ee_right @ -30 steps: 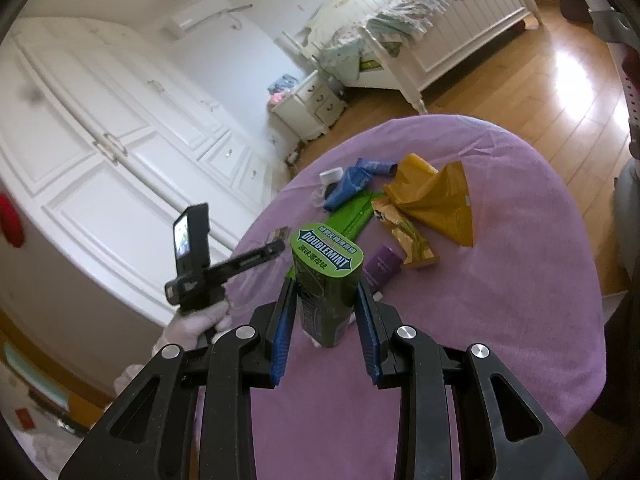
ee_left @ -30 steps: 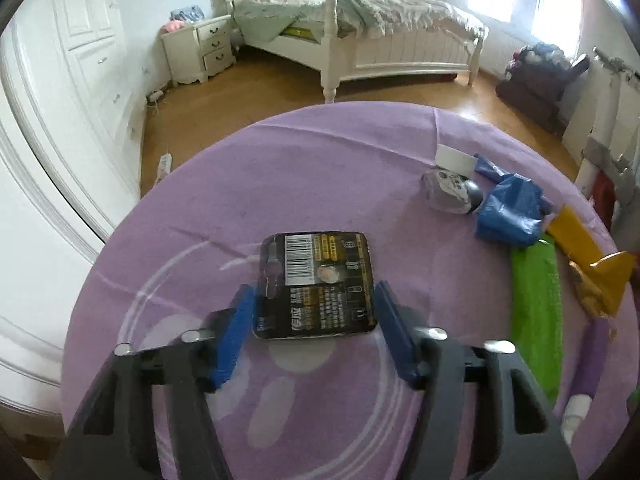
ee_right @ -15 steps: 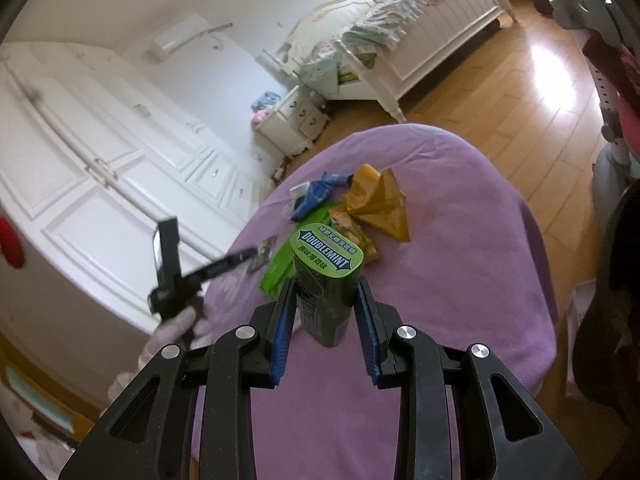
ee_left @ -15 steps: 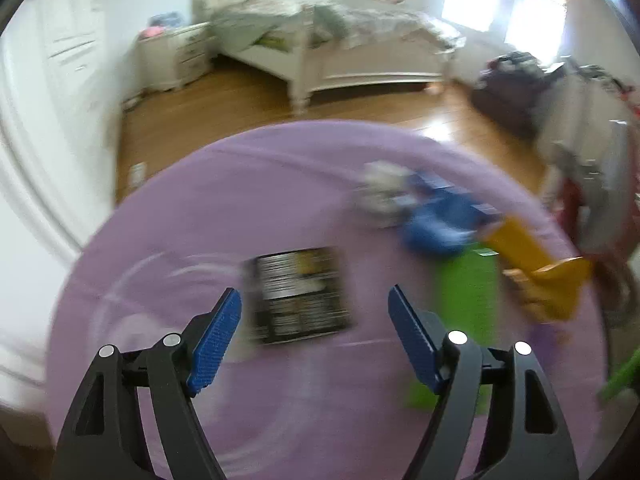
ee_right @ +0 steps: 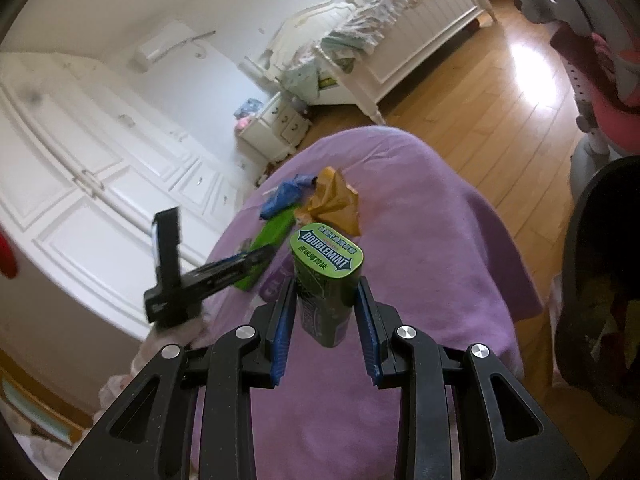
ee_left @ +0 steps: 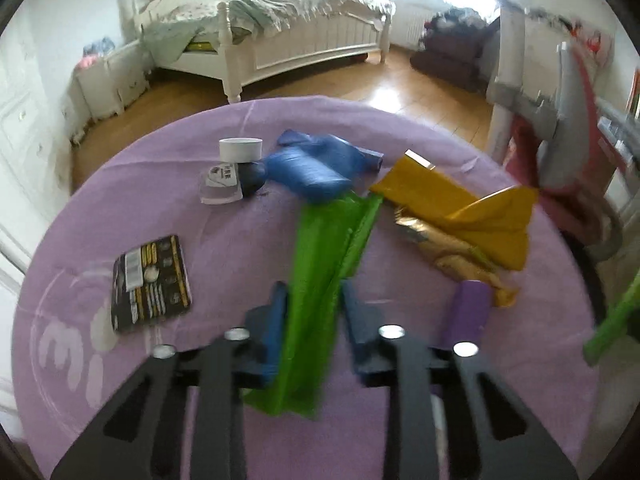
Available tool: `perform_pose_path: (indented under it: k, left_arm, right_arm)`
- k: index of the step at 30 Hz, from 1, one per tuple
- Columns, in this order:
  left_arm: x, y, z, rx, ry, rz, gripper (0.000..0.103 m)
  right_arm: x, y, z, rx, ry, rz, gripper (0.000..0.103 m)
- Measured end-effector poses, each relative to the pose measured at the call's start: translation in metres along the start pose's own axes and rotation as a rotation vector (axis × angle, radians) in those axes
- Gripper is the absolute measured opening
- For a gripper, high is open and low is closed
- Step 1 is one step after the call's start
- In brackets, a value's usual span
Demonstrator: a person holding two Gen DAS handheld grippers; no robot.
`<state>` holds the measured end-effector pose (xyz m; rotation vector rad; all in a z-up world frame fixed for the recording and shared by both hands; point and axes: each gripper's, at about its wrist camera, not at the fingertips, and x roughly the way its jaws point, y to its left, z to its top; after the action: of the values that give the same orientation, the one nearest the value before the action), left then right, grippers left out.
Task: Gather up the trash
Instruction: 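Carry the gum bottle and plastic bag to the bin and release both, then grasp the blue tissue pack with right gripper while left grasps black battery card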
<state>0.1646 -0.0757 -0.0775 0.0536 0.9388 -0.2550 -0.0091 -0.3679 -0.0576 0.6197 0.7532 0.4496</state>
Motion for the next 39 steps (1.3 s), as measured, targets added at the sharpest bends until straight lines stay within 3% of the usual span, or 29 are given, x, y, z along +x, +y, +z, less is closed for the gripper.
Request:
perform_pose_path:
  k: [3, 6, 9, 13, 19, 22, 27, 29, 31, 35, 39]
  left_arm:
    - [-0.033, -0.003, -0.008, -0.074, -0.057, -0.099, 0.022]
    - [-0.061, -0.028, -0.015, -0.063, -0.105, -0.178, 0.022]
    - [-0.072, -0.072, -0.012, -0.024, -0.109, -0.324, 0.022]
    - [-0.060, -0.154, -0.015, 0.089, -0.072, -0.468, 0.022]
    - [-0.013, -0.262, -0.025, 0.218, 0.038, -0.579, 0.022]
    - [0.010, -0.305, -0.035, 0.282, 0.078, -0.583, 0.030]
    - [0.024, -0.339, -0.044, 0.367, 0.083, -0.499, 0.076]
    - [0.017, -0.331, -0.044, 0.360, 0.065, -0.500, 0.094]
    - [0.006, -0.321, -0.041, 0.358, 0.032, -0.489, 0.095]
    - [-0.018, -0.287, -0.034, 0.334, -0.018, -0.443, 0.095]
    - [-0.045, -0.219, -0.022, 0.231, -0.102, -0.375, 0.095]
  right_arm:
    - [-0.021, -0.012, 0.006, 0.014, -0.058, -0.017, 0.030]
    - [-0.049, -0.032, 0.011, 0.048, -0.128, -0.062, 0.030]
    - [-0.078, -0.054, 0.012, 0.086, -0.200, -0.132, 0.030]
    - [-0.116, -0.099, 0.008, 0.178, -0.283, -0.270, 0.030]
    - [-0.138, -0.165, -0.008, 0.319, -0.297, -0.386, 0.030]
    - [-0.142, -0.185, -0.015, 0.365, -0.292, -0.417, 0.030]
    - [-0.144, -0.205, -0.022, 0.432, -0.272, -0.463, 0.034]
    - [-0.146, -0.206, -0.023, 0.445, -0.287, -0.471, 0.068]
    - [-0.146, -0.200, -0.022, 0.437, -0.313, -0.496, 0.079]
    - [-0.129, -0.179, -0.008, 0.377, -0.285, -0.462, 0.079]
    - [-0.094, -0.129, 0.022, 0.221, -0.238, -0.389, 0.079]
